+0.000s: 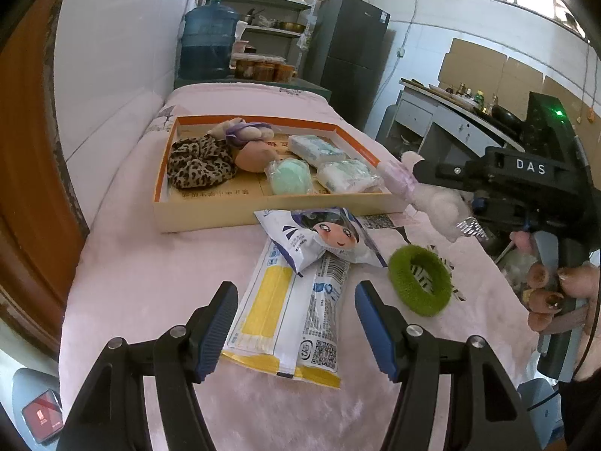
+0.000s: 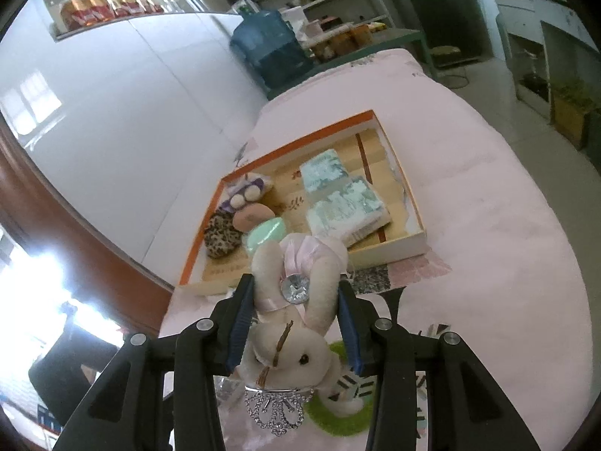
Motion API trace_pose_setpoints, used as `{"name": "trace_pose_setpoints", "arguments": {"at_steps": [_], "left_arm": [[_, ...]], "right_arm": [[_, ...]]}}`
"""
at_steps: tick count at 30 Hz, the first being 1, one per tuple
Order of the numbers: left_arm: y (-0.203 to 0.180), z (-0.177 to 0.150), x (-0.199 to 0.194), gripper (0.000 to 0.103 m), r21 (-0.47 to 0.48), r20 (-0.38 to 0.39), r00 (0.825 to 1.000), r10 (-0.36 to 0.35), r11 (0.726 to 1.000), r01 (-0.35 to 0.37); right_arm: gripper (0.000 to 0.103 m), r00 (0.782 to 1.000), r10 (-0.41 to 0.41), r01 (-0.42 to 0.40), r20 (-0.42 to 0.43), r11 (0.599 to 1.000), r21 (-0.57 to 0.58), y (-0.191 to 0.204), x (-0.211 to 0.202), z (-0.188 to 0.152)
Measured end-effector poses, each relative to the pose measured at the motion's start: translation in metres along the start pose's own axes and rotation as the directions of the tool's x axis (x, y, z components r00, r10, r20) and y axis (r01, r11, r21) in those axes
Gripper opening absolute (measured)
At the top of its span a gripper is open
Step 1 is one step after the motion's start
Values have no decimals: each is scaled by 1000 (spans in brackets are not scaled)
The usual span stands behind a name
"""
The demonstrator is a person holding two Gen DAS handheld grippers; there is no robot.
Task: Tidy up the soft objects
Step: 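Grasp the white bunny plush with the right tool, lifting it from the green ring, then grasp the yellow-and-white packet with the left tool while the right holds the bunny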
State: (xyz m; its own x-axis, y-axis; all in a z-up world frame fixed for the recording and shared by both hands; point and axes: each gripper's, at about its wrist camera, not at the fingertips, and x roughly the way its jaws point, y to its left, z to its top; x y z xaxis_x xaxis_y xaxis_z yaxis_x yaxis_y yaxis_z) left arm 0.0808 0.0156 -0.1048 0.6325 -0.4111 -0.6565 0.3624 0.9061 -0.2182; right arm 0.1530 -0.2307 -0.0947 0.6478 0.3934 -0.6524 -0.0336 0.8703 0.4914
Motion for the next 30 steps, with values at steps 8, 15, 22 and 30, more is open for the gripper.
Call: {"name": "trace_pose_setpoints", "arguments": {"at_steps": [8,15,22,30], "left_arm": [[-2,-2,2,65,16,-5,1000,2,1000,-2],[-6,-1,17,65,100,-33,999,24,995,-21],[9,0,48,71,114,-155,987,-48,991,66],[-2,-3,46,49,180,-153,988,-18,983,46]], "right_arm": [[43,999,-46,46,4,998,-40,3,-9,-7],[43,999,-40,40,0,998,-47,3,-13,-14],[43,999,-42,42,8,999,-34,-2,-15,-15],[43,999,-33,32,-14,999,-32,-1,-8,-21]]}}
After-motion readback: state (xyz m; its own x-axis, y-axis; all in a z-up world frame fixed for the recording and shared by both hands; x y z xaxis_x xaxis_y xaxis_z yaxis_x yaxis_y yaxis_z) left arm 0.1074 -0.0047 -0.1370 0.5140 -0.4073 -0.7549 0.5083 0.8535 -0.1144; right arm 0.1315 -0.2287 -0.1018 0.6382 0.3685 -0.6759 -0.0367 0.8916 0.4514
